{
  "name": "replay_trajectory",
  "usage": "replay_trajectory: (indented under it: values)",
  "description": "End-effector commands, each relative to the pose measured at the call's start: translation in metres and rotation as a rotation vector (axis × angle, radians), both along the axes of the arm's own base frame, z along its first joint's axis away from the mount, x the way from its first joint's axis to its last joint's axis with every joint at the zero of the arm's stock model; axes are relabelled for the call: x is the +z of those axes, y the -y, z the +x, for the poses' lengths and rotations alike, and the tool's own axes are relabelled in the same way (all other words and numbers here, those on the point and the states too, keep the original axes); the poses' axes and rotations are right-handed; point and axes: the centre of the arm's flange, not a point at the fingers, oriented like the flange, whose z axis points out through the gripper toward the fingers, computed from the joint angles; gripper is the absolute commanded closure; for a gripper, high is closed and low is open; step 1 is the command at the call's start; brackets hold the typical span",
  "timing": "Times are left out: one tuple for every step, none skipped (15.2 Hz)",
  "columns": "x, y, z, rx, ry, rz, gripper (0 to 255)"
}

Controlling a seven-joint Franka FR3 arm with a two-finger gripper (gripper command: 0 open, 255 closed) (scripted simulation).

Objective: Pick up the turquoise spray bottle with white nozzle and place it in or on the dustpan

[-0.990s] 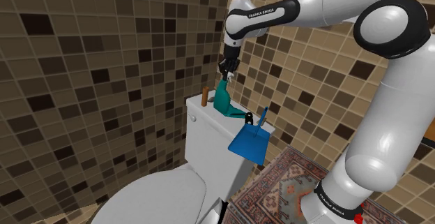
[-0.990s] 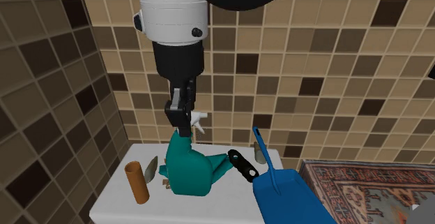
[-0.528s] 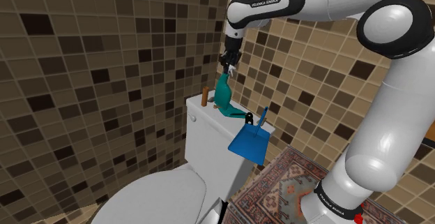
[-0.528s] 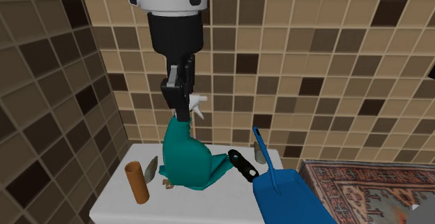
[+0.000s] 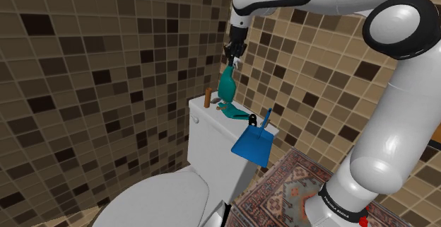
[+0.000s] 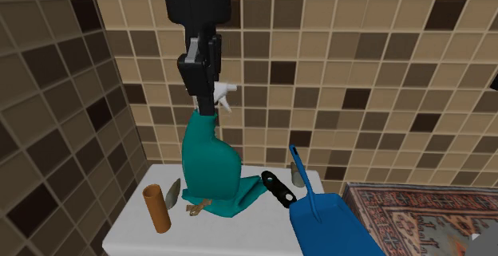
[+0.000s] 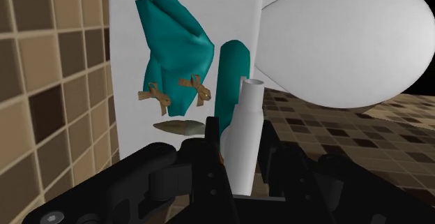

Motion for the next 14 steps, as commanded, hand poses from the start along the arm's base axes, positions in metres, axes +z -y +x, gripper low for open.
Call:
replay_trajectory:
  values:
    - [0.011,0.0,-0.001,0.0,0.0,0.0,255]
    - [0.016,0.0,-0.001,0.0,0.0,0.0,255]
    - [0.021,0.0,-0.001,0.0,0.0,0.0,255]
    - [0.027,0.0,-0.001,0.0,0.0,0.0,255]
    - [0.032,0.0,-0.001,0.0,0.0,0.0,255]
    - [0.037,0.0,-0.001,0.0,0.0,0.0,255]
    - [0.042,0.0,-0.001,0.0,0.0,0.0,255]
    - [0.048,0.0,-0.001,0.0,0.0,0.0,255]
    - [0.053,0.0,-0.001,0.0,0.0,0.0,255]
    - [0.056,0.0,-0.001,0.0,0.0,0.0,255]
    - [0.06,0.003,-0.013,0.0,0.0,0.0,255]
    - [0.065,0.005,-0.025,0.0,0.0,0.0,255]
    - [0.07,0.007,-0.037,0.0,0.0,0.0,255]
    - [0.075,0.009,-0.049,0.0,0.0,0.0,255]
